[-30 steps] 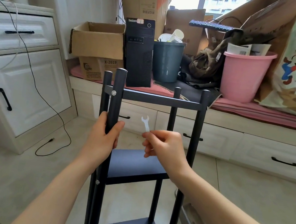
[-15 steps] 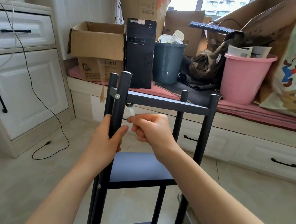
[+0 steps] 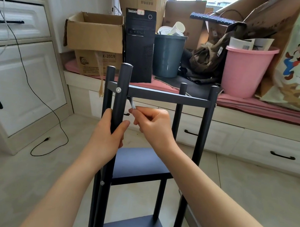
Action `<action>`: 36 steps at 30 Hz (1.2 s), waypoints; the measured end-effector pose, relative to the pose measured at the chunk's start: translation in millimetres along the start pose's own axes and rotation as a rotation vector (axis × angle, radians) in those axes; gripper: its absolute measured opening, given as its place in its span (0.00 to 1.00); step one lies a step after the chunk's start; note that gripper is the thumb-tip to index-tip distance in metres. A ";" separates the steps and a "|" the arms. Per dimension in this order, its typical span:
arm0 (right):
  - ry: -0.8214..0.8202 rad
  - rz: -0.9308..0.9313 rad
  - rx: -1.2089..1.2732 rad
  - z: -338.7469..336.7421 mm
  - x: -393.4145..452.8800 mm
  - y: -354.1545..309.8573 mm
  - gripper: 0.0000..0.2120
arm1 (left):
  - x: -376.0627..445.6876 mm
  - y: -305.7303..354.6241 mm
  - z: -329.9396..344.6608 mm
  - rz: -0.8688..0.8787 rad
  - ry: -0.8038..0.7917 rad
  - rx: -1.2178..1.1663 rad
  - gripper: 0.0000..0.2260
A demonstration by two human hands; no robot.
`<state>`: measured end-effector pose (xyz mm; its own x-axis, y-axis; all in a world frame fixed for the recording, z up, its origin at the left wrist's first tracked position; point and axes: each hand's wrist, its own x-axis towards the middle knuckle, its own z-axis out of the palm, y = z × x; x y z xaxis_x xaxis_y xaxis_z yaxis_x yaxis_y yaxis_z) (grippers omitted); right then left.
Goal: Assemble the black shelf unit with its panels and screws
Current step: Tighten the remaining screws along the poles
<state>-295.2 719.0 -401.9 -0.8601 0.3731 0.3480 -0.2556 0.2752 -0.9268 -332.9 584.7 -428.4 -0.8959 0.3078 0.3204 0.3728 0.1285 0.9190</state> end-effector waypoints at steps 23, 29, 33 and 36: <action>0.207 -0.321 -0.221 7.9 1.1 15.6 0.07 | -2.5 10.6 -0.2 -0.015 -0.051 0.034 0.04; 0.340 -0.568 -0.297 17.5 9.2 29.3 0.04 | -9.1 15.2 -1.8 -0.016 -0.071 0.035 0.03; 0.391 -0.639 -0.284 29.5 16.0 38.3 0.04 | -9.1 14.0 -4.8 -0.009 -0.065 0.036 0.03; 0.409 -0.664 -0.275 33.4 22.3 42.7 0.05 | -7.5 10.4 -7.8 -0.012 -0.065 0.049 0.05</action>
<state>-340.1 709.5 -438.5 -0.3261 0.3347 0.8841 -0.4908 0.7394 -0.4609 -324.2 576.4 -419.5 -0.8835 0.3663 0.2919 0.3745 0.1783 0.9099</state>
